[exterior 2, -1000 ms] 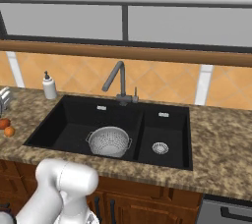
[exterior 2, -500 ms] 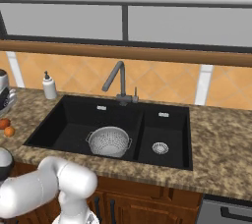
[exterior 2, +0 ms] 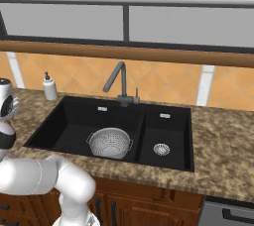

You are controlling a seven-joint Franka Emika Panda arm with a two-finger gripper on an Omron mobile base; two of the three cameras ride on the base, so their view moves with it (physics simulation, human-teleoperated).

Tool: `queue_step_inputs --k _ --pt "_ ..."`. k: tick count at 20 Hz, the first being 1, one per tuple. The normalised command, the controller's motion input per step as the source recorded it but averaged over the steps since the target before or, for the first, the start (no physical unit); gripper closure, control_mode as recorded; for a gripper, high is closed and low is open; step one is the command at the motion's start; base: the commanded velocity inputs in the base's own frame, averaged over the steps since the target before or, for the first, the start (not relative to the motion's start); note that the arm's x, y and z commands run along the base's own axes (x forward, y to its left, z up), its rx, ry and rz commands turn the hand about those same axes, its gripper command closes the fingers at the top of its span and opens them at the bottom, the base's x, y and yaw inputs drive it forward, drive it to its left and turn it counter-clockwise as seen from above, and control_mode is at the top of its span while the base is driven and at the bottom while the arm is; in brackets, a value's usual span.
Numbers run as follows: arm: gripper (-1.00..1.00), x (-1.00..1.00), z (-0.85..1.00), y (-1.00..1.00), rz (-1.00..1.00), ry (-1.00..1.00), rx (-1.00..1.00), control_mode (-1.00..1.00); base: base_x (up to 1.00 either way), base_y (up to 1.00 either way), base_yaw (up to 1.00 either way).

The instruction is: Put the colander in the sink, put the orange, tangerine in the colander, and turn on the sink faucet and pour water over the colander.

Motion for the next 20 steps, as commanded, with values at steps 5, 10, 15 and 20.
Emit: queue_step_inputs --k 5,10,15,20 --pt "-1.0 0.0 -0.03 0.8 -0.34 0.11 0.0 -1.0 0.0 0.0 0.0" --pt "-1.0 0.01 0.0 0.8 -0.32 0.05 -0.05 -1.0 0.0 0.0 0.0" --pt "-1.0 0.07 0.0 0.8 -0.33 0.05 -0.11 -1.0 0.0 0.0 0.0" --pt "-1.0 0.05 0.0 0.74 -0.33 0.01 -0.08 -1.0 0.0 0.0 0.0"
